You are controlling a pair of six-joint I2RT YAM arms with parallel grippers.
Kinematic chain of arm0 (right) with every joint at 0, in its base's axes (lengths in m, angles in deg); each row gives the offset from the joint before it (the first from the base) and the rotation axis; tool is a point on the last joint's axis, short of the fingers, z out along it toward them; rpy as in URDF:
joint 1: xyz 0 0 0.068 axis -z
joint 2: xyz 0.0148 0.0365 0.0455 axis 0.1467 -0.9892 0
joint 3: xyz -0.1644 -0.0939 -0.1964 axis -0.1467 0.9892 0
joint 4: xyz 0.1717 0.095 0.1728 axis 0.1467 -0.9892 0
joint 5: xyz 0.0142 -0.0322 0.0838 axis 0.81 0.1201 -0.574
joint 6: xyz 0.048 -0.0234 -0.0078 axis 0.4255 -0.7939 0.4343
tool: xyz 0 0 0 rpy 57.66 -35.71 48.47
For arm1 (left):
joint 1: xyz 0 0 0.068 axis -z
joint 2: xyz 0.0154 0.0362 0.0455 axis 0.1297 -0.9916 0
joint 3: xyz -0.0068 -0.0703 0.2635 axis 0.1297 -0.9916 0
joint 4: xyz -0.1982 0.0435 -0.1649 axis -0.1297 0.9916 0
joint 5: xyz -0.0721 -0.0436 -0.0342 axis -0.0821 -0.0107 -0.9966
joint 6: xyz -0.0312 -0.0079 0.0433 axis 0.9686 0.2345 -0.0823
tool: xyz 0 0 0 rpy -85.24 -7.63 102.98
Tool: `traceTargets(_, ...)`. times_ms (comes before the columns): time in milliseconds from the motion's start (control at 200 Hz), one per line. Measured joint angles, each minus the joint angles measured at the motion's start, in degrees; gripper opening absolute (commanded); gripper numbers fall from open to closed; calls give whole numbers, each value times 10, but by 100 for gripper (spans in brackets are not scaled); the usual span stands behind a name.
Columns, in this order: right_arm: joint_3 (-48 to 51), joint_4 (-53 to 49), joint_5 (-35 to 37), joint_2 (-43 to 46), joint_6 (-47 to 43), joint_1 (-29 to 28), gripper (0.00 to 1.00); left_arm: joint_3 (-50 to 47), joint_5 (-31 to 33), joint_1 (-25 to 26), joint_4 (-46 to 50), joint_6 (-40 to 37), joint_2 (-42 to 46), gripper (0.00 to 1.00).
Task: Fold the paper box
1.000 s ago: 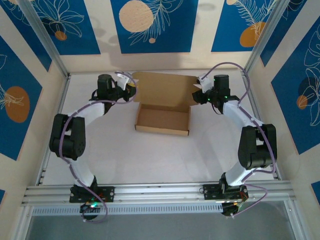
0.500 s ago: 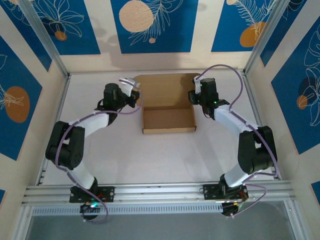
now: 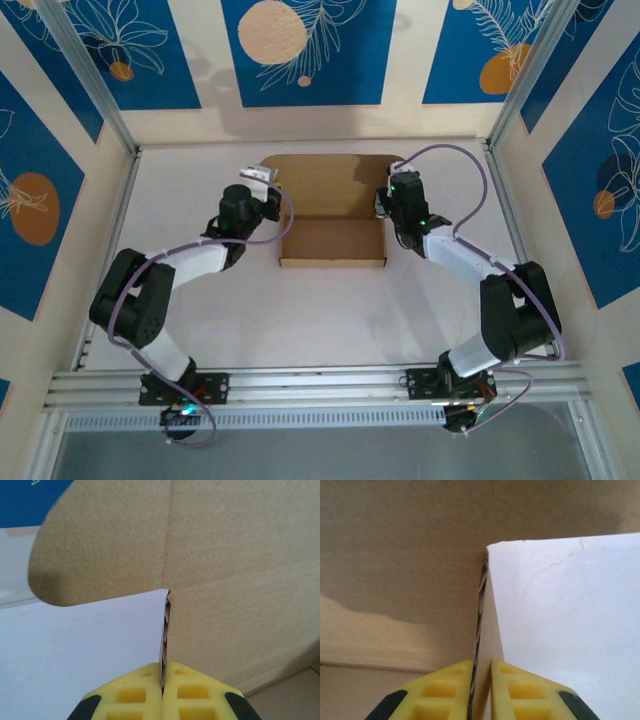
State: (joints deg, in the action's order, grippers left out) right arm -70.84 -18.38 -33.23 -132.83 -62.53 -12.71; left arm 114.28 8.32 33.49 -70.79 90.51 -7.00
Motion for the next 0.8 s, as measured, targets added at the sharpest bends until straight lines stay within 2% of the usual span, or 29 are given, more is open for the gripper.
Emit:
traceTargets(255, 89, 83, 15, 50, 32, -10, 10, -64, 50, 30, -108, 33, 3, 0)
traceTargets(555, 153, 159, 54, 74, 63, -29, 8, -96, 182, 96, -175, 42, -2, 0)
traceTargets(800, 177, 200, 99, 74, 93, -52, 6, -122, 292, 143, -333, 5, -77, 0)
